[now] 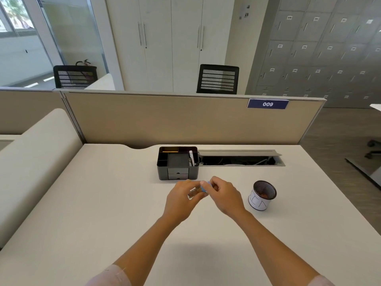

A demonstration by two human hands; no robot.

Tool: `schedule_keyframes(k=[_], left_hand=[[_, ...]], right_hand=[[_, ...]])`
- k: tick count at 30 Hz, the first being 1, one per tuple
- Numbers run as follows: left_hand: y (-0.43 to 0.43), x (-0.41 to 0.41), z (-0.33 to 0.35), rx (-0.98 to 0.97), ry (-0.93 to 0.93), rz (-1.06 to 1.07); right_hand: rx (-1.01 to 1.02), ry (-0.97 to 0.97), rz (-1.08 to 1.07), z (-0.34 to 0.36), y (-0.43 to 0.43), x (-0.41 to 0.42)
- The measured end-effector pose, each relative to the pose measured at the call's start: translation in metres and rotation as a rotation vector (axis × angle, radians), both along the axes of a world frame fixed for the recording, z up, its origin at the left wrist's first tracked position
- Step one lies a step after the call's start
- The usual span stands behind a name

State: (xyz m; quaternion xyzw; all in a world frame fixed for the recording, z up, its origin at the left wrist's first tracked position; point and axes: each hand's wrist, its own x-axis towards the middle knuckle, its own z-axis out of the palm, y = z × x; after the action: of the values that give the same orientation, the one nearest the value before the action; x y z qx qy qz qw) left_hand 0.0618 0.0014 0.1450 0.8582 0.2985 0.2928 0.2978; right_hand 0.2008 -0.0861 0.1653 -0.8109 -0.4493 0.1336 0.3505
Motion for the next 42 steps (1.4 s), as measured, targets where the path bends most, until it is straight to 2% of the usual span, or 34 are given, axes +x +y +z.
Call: schedule_keyframes(k=[7, 14, 18, 23, 30, 33, 38, 40, 42], left_hand=[[-0.008, -0.004, 0.008, -0.001, 0.052, -0.059], [-0.019, 0.003, 0.007, -0.031, 0.058, 0.077], [-0.018, 0.013, 0.012, -0.148, 0.077, 0.175], [-0.01, 0.013, 0.017, -0.194, 0.195, 0.123], [-0.002, 0.009, 0.033, -0.483, 0.197, -0.04], [0.0, 0.005, 0.036, -0.732, 0.181, -0.149], [0.003, 0.004, 0.034, -0.765, 0.126, -0.172], [0.005, 0.006, 0.032, -0.784, 0.091, -0.14], [0.007, 0.006, 0.029, -0.799, 0.069, -0.083]], right_hand=[[0.134, 0.014, -0.051, -0.003, 0.005, -0.006], [0.3, -0.016, -0.107, 0.0, 0.011, -0.017], [0.391, 0.003, -0.057, 0.003, 0.01, -0.019], [0.47, 0.05, -0.001, 0.001, 0.012, -0.017], [0.558, 0.034, 0.082, 0.01, 0.011, -0.016], [0.577, -0.093, 0.162, 0.014, 0.013, -0.013], [0.537, -0.274, 0.199, 0.021, 0.013, -0.003], [0.534, -0.26, 0.155, 0.02, 0.012, 0.001], [0.535, -0.167, 0.097, 0.019, 0.012, 0.004]])
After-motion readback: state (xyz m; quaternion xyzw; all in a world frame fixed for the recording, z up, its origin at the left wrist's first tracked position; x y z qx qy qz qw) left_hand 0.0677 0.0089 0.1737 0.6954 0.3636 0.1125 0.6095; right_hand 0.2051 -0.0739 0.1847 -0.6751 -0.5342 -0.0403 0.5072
